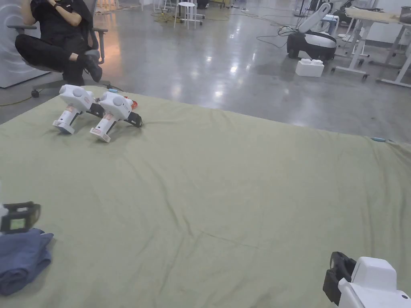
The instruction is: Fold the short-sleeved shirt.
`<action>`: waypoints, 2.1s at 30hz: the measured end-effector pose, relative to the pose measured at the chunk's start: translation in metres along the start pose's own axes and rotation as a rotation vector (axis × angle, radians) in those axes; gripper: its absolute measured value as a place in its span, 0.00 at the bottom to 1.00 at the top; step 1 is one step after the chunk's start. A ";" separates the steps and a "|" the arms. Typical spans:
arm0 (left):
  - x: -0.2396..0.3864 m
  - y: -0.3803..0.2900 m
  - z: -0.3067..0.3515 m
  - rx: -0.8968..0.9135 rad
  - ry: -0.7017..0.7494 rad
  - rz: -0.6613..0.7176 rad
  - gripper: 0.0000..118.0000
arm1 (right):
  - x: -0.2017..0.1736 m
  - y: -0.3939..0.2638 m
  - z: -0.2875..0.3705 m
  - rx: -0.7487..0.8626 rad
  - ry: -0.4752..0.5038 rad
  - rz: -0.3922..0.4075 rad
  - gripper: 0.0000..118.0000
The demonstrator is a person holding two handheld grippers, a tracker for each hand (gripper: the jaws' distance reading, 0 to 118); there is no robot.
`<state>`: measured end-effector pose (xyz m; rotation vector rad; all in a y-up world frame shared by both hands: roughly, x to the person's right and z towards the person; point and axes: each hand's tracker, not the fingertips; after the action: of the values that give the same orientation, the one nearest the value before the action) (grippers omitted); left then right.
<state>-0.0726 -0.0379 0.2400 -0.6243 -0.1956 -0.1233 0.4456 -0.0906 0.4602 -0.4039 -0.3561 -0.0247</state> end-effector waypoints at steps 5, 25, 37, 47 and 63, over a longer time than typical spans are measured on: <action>0.084 -0.016 0.004 0.135 -0.124 0.024 0.59 | -0.007 0.006 0.000 0.037 -0.002 -0.026 0.01; 0.260 -0.026 0.021 0.461 -0.188 -0.017 0.00 | -0.020 0.032 0.012 0.191 -0.093 -0.088 0.01; 0.267 -0.032 0.027 0.473 -0.180 -0.007 0.00 | -0.011 0.025 0.022 0.192 -0.127 -0.132 0.01; 0.270 -0.038 0.029 0.458 -0.186 -0.007 0.00 | -0.012 0.024 0.022 0.184 -0.128 -0.112 0.01; 0.268 -0.037 0.035 0.485 -0.144 -0.011 0.78 | -0.016 0.026 0.021 0.206 -0.144 -0.097 0.77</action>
<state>0.1768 -0.0622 0.3470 -0.1485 -0.3552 -0.0378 0.4258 -0.0591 0.4623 -0.1847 -0.5156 -0.0535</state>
